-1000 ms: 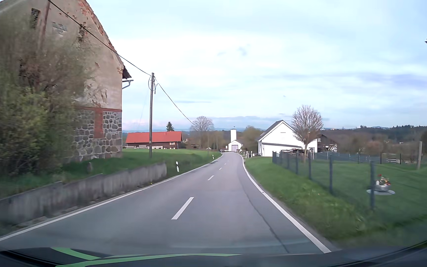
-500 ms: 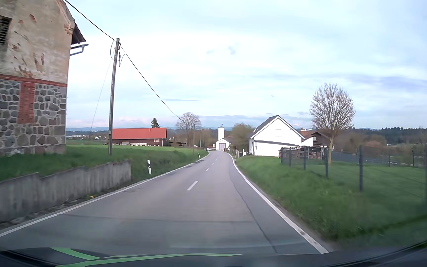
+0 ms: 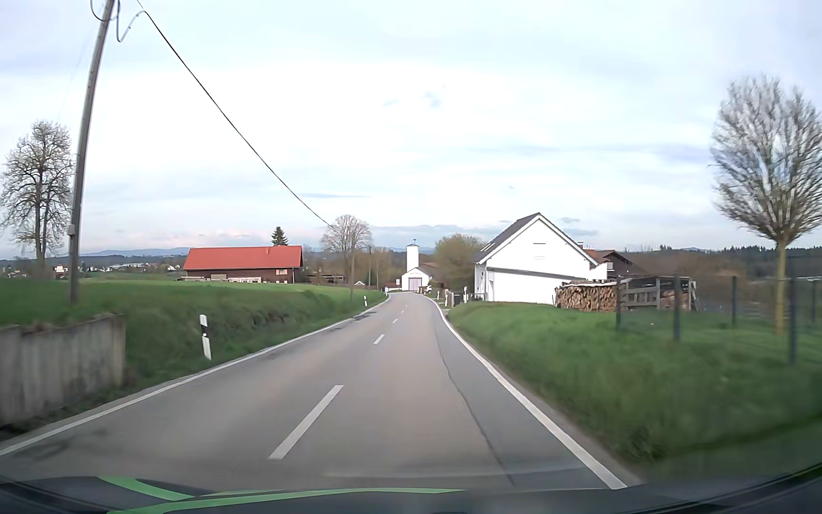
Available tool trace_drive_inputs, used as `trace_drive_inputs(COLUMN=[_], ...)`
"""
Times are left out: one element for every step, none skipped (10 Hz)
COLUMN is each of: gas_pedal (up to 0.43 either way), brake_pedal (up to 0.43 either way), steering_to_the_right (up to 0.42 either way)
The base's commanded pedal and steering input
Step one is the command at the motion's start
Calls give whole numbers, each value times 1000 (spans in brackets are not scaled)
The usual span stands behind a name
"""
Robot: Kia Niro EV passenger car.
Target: Follow the waypoints while adhering to traffic rules and regulations
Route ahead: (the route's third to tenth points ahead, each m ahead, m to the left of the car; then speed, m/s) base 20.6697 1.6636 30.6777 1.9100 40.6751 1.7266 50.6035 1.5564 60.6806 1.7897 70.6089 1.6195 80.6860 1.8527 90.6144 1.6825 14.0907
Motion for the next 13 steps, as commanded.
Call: trace_drive_inputs(gas_pedal=[8,8,0,0,0,0,0,0,0,0,0,0,0], brake_pedal=[0,0,0,0,0,0,0,0,0,0,0,0,0], steering_to_the_right=[10,6,5,4,5,4,4,4,4,4,4,4,4])
